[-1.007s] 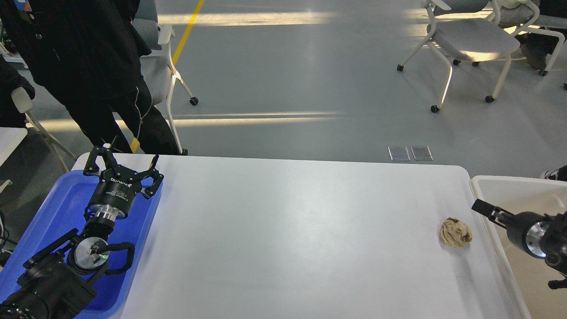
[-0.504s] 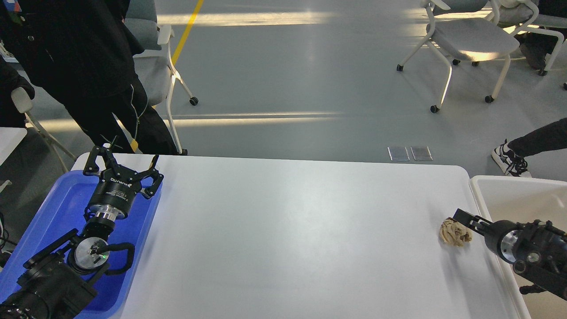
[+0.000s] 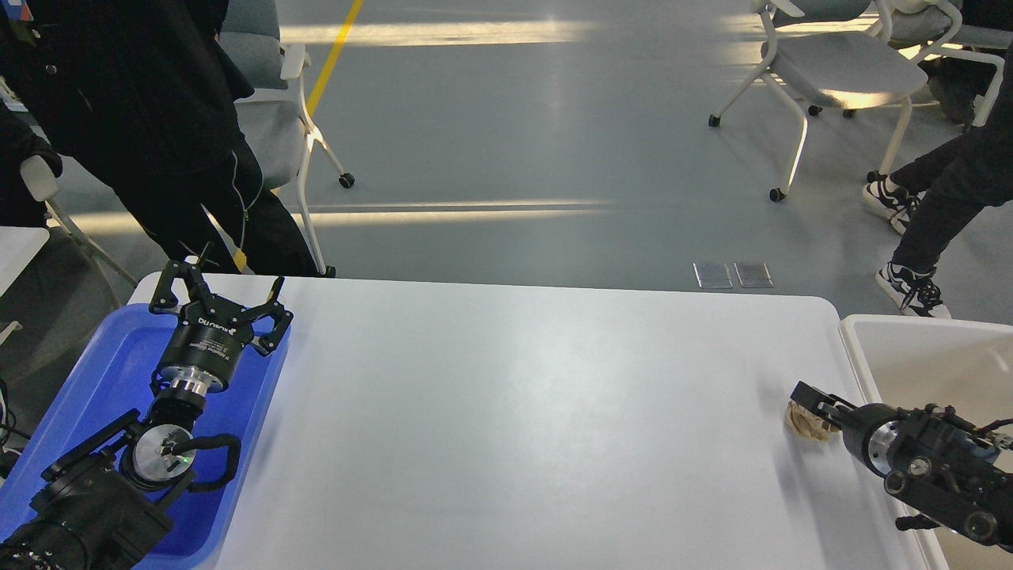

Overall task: Tidy desktop
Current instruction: 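Lower the right gripper onto the tan crumpled object and close it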

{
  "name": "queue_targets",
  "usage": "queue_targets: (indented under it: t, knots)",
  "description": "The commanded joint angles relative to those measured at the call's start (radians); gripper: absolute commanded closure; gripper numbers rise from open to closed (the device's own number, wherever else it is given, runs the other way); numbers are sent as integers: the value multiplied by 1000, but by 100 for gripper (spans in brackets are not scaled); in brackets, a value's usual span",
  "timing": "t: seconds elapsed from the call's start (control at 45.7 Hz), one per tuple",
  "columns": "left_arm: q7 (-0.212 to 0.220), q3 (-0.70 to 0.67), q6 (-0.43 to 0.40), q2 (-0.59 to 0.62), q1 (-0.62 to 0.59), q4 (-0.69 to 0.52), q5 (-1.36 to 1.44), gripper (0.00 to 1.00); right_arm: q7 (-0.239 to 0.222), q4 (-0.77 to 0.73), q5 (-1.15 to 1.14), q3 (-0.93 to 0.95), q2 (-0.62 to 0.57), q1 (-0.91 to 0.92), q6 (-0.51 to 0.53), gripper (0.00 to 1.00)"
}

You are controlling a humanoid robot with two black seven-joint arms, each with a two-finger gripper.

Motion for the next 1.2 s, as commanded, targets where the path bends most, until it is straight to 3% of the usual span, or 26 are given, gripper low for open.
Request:
queue_targets:
  t: [0.0, 0.482, 0.679, 0.898, 1.073, 1.095, 1.139, 1.161, 1.182]
  knots:
    - [0, 0, -1, 0, 0, 0, 0, 0, 1, -41, 1, 5, 39, -3, -5, 0]
    - [0, -1, -1, 0, 0, 0, 0, 0, 1, -122, 1, 0, 100, 3, -16, 0]
    - [0, 0, -1, 0, 0, 0, 0, 0, 30, -154, 1, -2, 123, 3, -16, 10]
    - [0, 0, -1, 0, 0, 0, 0, 0, 33, -159, 1, -5, 125, 0, -14, 11]
    - [0, 0, -1, 0, 0, 0, 0, 0, 31, -165, 2, -37, 126, -3, -16, 45]
    - [0, 0, -1, 0, 0, 0, 0, 0, 31, -163, 2, -46, 126, -3, -17, 54]
    - [0, 0, -1, 0, 0, 0, 0, 0, 31, -162, 7, -55, 128, -6, -22, 89]
    - [0, 0, -1, 0, 0, 0, 0, 0, 33, -165, 12, -52, 131, -7, -25, 99]
    - [0, 0, -1, 0, 0, 0, 0, 0, 33, -167, 19, -49, 137, -11, -28, 100]
